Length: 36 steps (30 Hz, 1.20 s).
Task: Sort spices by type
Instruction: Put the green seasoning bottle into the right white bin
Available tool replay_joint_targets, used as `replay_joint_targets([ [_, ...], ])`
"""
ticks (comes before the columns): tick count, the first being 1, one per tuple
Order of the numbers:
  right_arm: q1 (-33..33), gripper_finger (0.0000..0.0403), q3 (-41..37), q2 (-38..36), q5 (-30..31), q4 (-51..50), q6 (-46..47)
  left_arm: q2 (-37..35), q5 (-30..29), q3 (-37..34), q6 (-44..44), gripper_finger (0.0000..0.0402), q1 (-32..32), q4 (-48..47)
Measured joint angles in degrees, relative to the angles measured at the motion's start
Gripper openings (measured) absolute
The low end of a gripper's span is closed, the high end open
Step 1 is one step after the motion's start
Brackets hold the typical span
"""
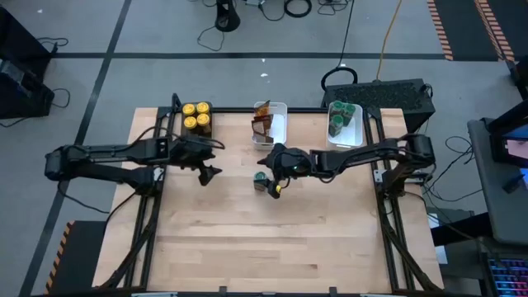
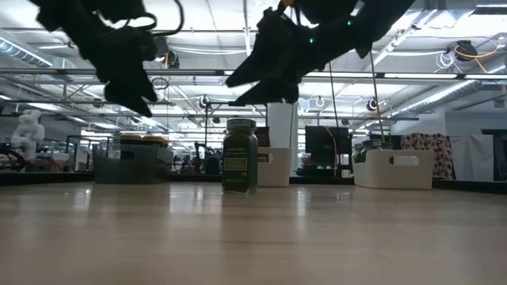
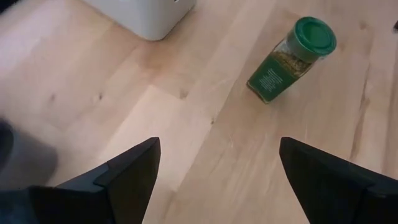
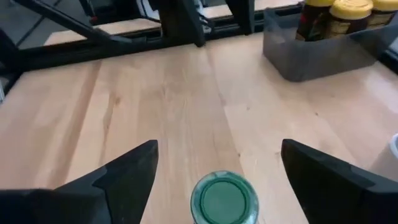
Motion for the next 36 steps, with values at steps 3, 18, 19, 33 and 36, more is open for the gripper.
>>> replay_joint_targets([
  [3,-0.1,0.0324,0.0,1.8,0.0,0.6,-0.3,-3.2,-0.2,-2.3,-2.9,0.0334,-0.2,0.3],
  [18,-0.1,0.0325,0.1,7.3,0.3,3.0,0.8,-6.6,-2.5,-3.9,-5.1,0.0334,-1.3,0.5],
  [19,-0.1,0.0325,0.1,7.4,0.4,2.6,0.8,-6.6,-2.5,-3.9,-5.0,0.0334,-1.3,0.5],
  [33,-0.1,0.0325,0.0,7.5,2.9,0.5,1.0,-6.6,-2.8,-3.9,-4.9,0.0334,-1.3,0.6],
  [36,-0.1,0.0325,0.0,7.5,2.9,0.4,1.0,-6.6,-2.8,-3.9,-4.9,0.0334,-1.3,0.6],
])
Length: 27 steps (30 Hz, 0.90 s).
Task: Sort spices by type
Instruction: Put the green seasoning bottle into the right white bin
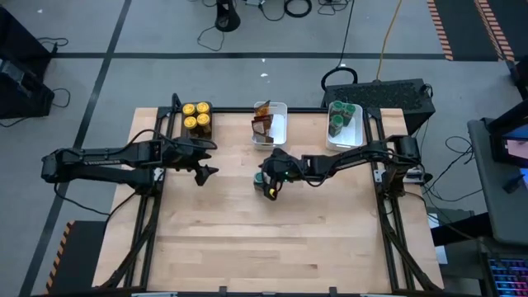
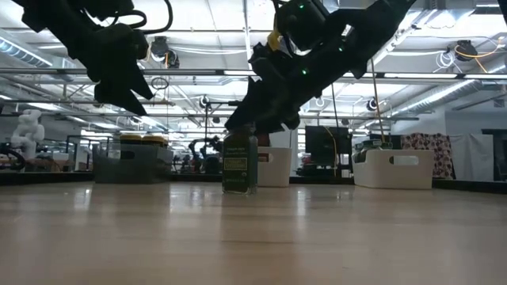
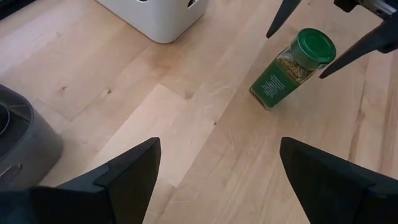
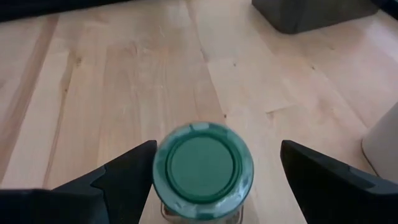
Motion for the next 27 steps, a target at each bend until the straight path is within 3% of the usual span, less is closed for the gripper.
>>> replay_joint_targets([
  [8,0.0,0.0304,0.0,0.0,0.0,-1.3,0.0,0.0,0.0,0.0,-0.3,0.0334,0.0,0.0],
  [15,0.0,0.0251,0.0,0.0,0.0,-1.2,0.4,0.0,0.0,0.0,-0.3,0.0334,0.0,0.0],
  [22,0.0,0.0183,0.0,-0.3,-0.1,-1.0,6.6,0.0,0.0,0.0,-0.3,0.0334,0.0,-0.1],
  [27,0.0,0.0179,-0.1,-4.6,-0.1,-1.7,7.1,0.0,0.1,0.0,-0.2,0.0334,0.0,-0.3],
])
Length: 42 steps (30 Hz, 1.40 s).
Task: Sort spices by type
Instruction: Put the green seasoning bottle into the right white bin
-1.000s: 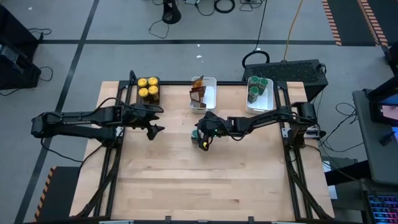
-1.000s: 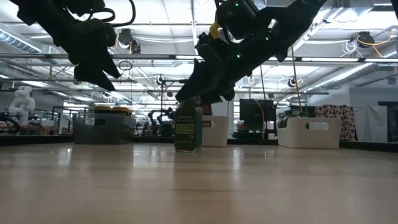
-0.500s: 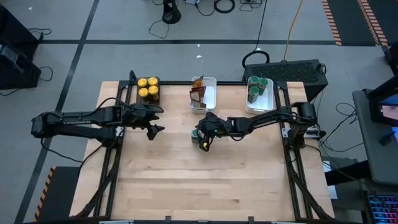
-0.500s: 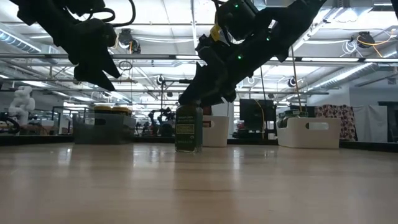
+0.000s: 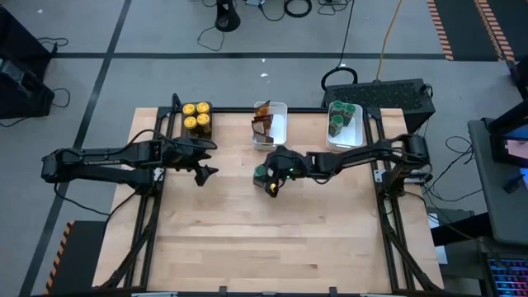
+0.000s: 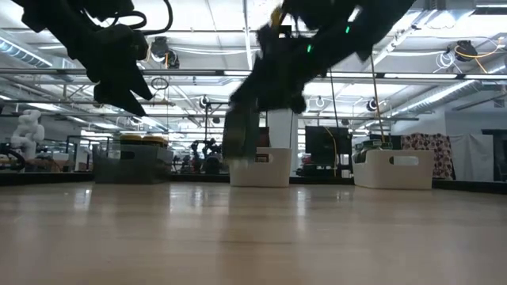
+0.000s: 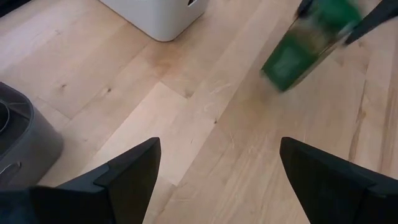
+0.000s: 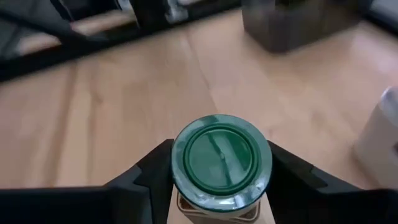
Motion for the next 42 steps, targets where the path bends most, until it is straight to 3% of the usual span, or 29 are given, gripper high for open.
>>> replay_joint_targets([
  [5,-0.3,0.019,0.0,-8.8,3.1,-6.3,0.0,0.0,0.0,0.0,0.2,0.0334,0.0,-0.1],
  [14,-0.4,0.0186,0.0,-29.4,21.3,-28.7,1.2,0.0,0.3,0.0,1.8,0.0334,0.0,0.1],
  [21,-1.4,0.0187,0.0,-40.2,37.3,-44.2,11.4,0.0,0.3,0.0,1.8,0.0334,0.0,0.3],
  [25,-4.1,0.0186,0.0,-42.0,42.0,-53.1,20.2,0.0,0.3,0.0,1.8,0.0334,0.0,0.4],
  [32,-11.4,0.0187,0.0,-40.0,42.3,-64.7,32.0,0.0,0.3,0.0,1.7,0.0334,0.0,0.9],
  [42,-20.2,0.019,0.0,-35.9,42.7,-71.2,36.5,0.0,0.3,0.0,1.3,0.0334,0.0,1.7],
])
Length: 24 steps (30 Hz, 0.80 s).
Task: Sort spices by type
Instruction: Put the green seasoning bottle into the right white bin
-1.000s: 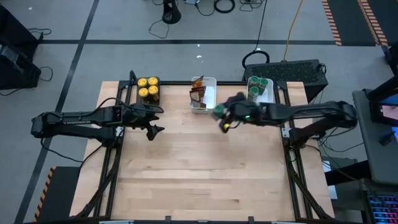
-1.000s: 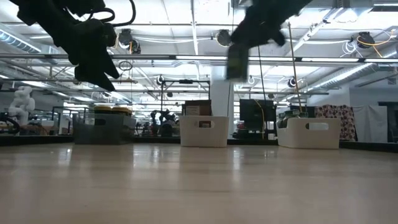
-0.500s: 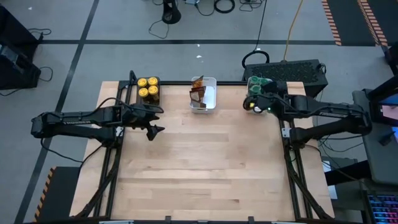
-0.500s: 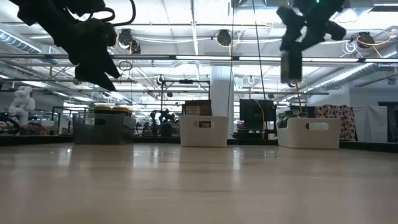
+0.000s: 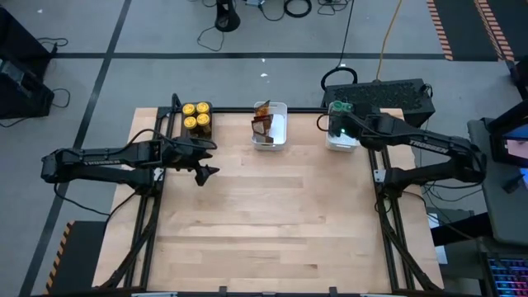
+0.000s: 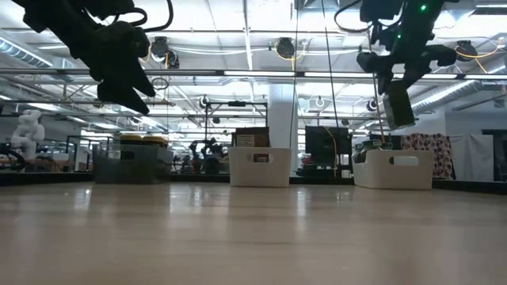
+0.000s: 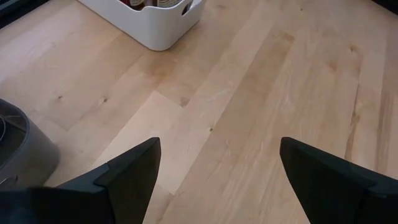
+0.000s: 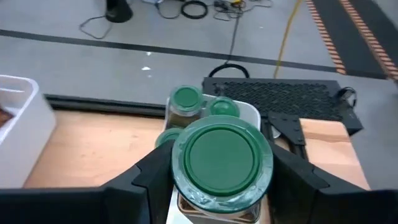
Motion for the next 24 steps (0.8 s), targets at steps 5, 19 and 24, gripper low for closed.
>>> replay_joint_targets([
  [5,-2.3,0.0192,0.0,2.2,1.5,-0.7,1.8,0.0,0.0,0.0,0.0,0.0334,0.0,0.0],
  [19,-3.0,0.0194,-11.9,2.4,2.5,9.3,12.0,0.0,0.0,0.0,-0.2,0.0334,0.0,-0.1],
  [24,-3.1,0.019,-14.5,2.4,4.8,12.6,14.7,0.0,0.0,0.0,0.0,0.0334,0.0,-0.1],
])
